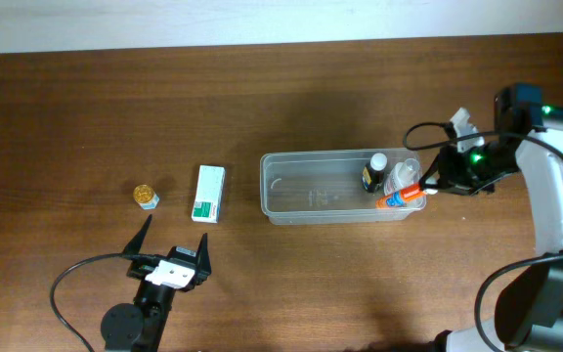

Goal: Pack container

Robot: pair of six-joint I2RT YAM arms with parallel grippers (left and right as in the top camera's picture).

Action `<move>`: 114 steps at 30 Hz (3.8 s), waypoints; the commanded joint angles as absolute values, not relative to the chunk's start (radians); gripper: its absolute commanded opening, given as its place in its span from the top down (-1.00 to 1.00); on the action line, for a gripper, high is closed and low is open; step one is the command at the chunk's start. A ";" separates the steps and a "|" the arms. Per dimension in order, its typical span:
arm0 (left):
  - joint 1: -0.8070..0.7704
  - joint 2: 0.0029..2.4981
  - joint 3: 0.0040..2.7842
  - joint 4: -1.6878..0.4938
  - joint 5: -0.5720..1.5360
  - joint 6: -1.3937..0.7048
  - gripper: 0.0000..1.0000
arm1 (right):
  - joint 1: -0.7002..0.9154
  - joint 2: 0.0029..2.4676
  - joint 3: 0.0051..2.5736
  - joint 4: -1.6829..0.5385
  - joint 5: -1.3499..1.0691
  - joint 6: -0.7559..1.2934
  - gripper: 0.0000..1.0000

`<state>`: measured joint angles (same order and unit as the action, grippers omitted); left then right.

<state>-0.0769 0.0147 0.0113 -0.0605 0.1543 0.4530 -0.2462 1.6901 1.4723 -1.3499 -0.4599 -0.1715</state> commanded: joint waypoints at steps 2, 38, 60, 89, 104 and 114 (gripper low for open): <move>-0.071 0.006 0.009 -0.065 0.169 0.459 -0.99 | -0.241 1.695 1.552 -1.400 -0.418 -0.179 0.54; -0.071 0.006 0.009 -0.065 0.168 0.458 -0.99 | 0.091 1.695 1.607 -1.425 0.057 0.040 0.53; -0.071 0.006 0.009 -0.065 0.169 0.458 -0.99 | 0.091 1.695 1.537 -1.367 0.012 0.061 0.52; -0.071 0.006 0.009 -0.065 0.168 0.458 -0.99 | 0.091 1.695 1.443 -1.304 0.012 0.061 0.41; -0.071 0.006 0.009 -0.065 0.169 0.459 -0.99 | 0.091 1.695 1.444 -1.304 0.012 0.061 0.33; -0.071 0.006 0.009 -0.065 0.169 0.458 -0.99 | 0.091 1.695 1.444 -1.304 -0.023 0.061 0.32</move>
